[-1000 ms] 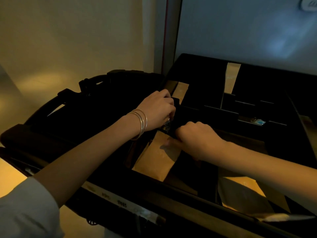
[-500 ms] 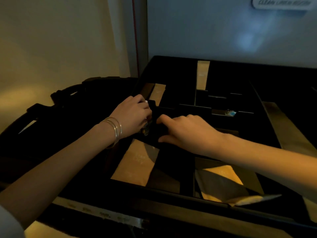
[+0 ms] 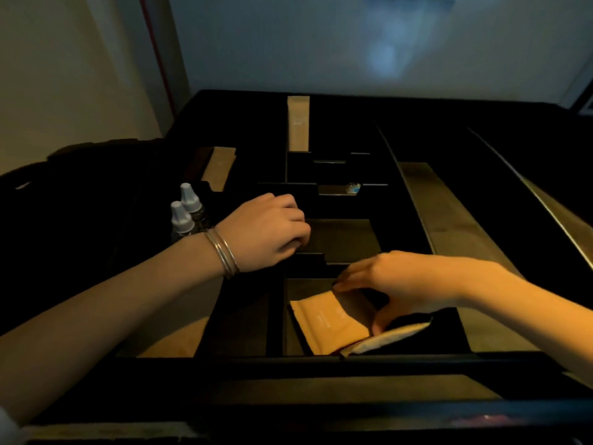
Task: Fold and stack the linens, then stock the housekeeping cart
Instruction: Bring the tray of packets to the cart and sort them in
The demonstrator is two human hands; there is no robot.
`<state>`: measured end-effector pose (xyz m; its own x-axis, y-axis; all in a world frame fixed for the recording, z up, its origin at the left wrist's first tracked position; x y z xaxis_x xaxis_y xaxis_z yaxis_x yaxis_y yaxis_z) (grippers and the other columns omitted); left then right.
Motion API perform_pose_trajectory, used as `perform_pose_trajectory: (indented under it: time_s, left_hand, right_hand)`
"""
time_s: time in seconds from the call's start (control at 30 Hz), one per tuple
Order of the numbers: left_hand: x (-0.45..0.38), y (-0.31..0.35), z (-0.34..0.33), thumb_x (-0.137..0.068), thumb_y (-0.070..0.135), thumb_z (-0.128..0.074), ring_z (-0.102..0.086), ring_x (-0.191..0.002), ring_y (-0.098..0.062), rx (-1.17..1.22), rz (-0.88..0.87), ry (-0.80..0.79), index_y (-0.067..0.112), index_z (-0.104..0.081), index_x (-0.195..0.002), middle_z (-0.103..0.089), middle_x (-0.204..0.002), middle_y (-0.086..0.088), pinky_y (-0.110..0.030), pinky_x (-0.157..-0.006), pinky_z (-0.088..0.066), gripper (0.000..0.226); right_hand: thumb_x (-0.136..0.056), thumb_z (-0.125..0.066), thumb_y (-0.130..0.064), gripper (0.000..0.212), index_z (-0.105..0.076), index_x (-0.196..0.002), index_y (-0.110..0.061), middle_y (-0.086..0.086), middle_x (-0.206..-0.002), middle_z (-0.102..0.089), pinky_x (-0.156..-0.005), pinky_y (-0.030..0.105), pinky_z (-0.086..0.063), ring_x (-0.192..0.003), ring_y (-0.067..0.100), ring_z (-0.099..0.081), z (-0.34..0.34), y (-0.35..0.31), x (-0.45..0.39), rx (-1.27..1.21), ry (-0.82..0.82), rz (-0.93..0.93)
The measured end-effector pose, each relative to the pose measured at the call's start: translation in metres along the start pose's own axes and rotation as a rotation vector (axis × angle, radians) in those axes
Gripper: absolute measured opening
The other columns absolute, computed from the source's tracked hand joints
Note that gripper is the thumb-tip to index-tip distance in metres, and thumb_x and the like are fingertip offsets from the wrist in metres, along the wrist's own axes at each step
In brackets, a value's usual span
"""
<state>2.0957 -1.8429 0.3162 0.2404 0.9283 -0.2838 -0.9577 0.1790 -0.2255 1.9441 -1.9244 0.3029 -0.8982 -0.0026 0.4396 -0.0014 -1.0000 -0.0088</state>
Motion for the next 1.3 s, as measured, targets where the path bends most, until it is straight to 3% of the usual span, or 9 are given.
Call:
perform_pose_trajectory:
  time_s: [0.1,0.23,0.33,0.53,0.7,0.83,0.97,1.17,1.3]
  left_hand:
    - [0.001,-0.005,-0.011,-0.089,0.025,-0.053,-0.057,-0.098,-0.018,0.015,0.046,-0.011,0.024,-0.066,-0.097,-0.066,-0.095,0.006,-0.029,-0.075,-0.042,0.016]
    - [0.008,-0.005,-0.013,-0.087,0.024,-0.054,-0.059,-0.09,-0.017,0.022,0.077,-0.023,0.023,-0.067,-0.095,-0.067,-0.088,0.005,-0.029,-0.069,-0.044,0.015]
    - [0.011,-0.006,-0.01,-0.088,0.027,-0.054,-0.06,-0.09,-0.016,0.038,0.105,0.011,0.024,-0.067,-0.098,-0.067,-0.09,0.006,-0.029,-0.071,-0.045,0.017]
    - [0.01,-0.008,-0.004,-0.09,0.056,-0.017,-0.053,-0.088,-0.003,0.477,0.305,0.023,0.027,-0.065,-0.099,-0.061,-0.089,0.013,-0.024,-0.077,-0.042,0.057]
    - [0.01,-0.011,-0.004,-0.082,0.061,-0.04,-0.057,-0.071,-0.011,0.721,0.396,0.066,0.014,-0.067,-0.084,-0.063,-0.075,0.001,-0.023,-0.062,-0.039,0.055]
    - [0.011,-0.02,-0.005,-0.086,0.037,-0.064,-0.057,-0.07,0.008,0.787,0.541,0.113,0.019,-0.068,-0.09,-0.064,-0.079,0.011,-0.009,-0.059,-0.043,0.019]
    - [0.013,-0.028,-0.004,-0.088,0.03,-0.061,-0.058,-0.06,0.004,0.89,0.667,0.129,0.017,-0.065,-0.093,-0.064,-0.077,0.005,-0.01,-0.049,-0.044,0.015]
    - [0.028,-0.049,0.007,-0.095,0.03,-0.051,-0.064,-0.077,-0.013,0.273,0.734,-0.058,0.021,-0.063,-0.097,-0.069,-0.086,0.003,-0.026,-0.07,-0.049,0.014]
    - [0.04,-0.06,0.005,-0.095,0.023,-0.049,-0.06,-0.095,-0.024,0.18,0.782,-0.201,0.023,-0.063,-0.103,-0.065,-0.099,-0.003,-0.044,-0.082,-0.05,0.016]
  right_hand:
    - [-0.085,-0.066,-0.032,0.077,-0.023,-0.147,-0.025,-0.007,-0.146,-0.023,-0.103,0.024,-0.037,-0.131,0.015,-0.034,-0.019,-0.001,0.003,-0.026,0.027,-0.053]
    - [-0.081,-0.07,-0.03,0.062,-0.033,-0.13,-0.027,-0.006,-0.124,-0.034,-0.089,0.024,-0.044,-0.11,0.012,-0.04,-0.023,0.0,0.004,-0.072,0.18,-0.03]
    - [-0.074,-0.078,-0.02,0.052,-0.04,-0.108,-0.031,-0.014,-0.101,-0.044,-0.067,0.016,-0.043,-0.079,0.005,-0.051,-0.001,0.002,0.011,-0.328,0.23,-0.052]
    - [-0.078,-0.072,-0.005,0.019,-0.063,-0.088,-0.017,-0.004,-0.078,-0.065,-0.073,0.014,-0.051,-0.074,0.001,-0.062,0.057,0.032,0.006,-0.816,0.572,-0.037]
    - [-0.08,-0.071,-0.009,0.014,-0.066,-0.084,-0.021,-0.006,-0.08,-0.065,-0.062,0.011,-0.047,-0.071,-0.003,-0.06,0.076,0.052,-0.02,-1.028,0.643,-0.084]
    - [-0.083,-0.068,-0.013,0.011,-0.065,-0.089,-0.021,-0.004,-0.088,-0.064,-0.069,0.02,-0.051,-0.081,0.006,-0.061,0.076,0.053,-0.035,-1.115,0.741,-0.111]
    - [-0.084,-0.067,-0.016,0.02,-0.06,-0.103,-0.012,-0.004,-0.091,-0.063,-0.063,0.014,-0.054,-0.076,0.003,-0.065,0.062,0.05,-0.044,-1.181,0.567,-0.098]
    - [-0.08,-0.071,-0.01,0.025,-0.059,-0.102,-0.009,-0.002,-0.082,-0.06,-0.055,0.011,-0.052,-0.072,0.005,-0.061,0.077,0.067,-0.05,-0.952,0.805,-0.227]
    - [-0.082,-0.065,0.005,0.042,-0.05,-0.12,0.001,0.007,-0.087,-0.058,-0.06,0.017,-0.056,-0.074,0.017,-0.062,0.058,0.071,-0.076,-1.0,0.476,-0.269]
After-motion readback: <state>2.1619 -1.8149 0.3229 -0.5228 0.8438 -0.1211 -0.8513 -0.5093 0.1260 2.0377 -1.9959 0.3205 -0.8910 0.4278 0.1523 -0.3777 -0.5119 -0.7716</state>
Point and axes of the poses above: each hand's wrist, its own x-axis away from the middle knuckle, its own z-axis out of the back of the hand, y = z × x, the point moved 4 cm from there along -x, towards the middle knuckle
